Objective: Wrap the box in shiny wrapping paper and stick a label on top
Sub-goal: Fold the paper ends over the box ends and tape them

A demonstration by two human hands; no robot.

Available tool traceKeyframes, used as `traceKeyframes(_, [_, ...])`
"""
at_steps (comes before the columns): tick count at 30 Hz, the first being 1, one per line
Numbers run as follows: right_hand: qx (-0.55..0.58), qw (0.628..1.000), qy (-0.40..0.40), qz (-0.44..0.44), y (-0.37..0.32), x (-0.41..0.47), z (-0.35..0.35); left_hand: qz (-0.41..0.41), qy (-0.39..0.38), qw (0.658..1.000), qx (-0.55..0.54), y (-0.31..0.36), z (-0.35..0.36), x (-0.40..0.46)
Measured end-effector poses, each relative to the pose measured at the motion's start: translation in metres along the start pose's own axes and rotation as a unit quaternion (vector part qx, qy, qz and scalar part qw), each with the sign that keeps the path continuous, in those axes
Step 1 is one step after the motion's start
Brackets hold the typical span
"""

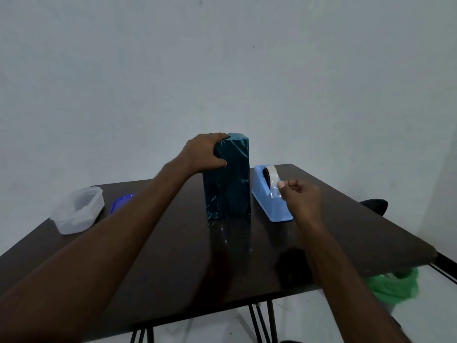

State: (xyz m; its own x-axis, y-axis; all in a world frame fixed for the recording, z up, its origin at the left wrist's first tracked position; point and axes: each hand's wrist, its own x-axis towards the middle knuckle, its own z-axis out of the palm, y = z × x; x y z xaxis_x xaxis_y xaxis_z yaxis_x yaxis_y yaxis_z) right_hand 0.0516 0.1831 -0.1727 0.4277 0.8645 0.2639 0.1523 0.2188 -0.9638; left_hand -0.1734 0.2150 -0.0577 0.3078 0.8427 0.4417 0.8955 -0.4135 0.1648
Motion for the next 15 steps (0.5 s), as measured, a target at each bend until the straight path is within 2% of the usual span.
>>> traceKeyframes(4, [0.041,0.995,-0.082,-0.049,-0.047,0.006,0.004,0.0,0.0,1.0,0.006,-0.001,-0.001,0.001])
traceKeyframes(10, [0.027,0.979,-0.171,-0.105,-0.119,0.051,0.022,0.009,0.012,1.0,0.025,-0.01,0.006,0.008])
traceKeyframes(15, [-0.009,0.961,-0.274,-0.022,-0.149,0.083,0.049,0.024,0.034,0.999,0.021,-0.011,0.007,0.007])
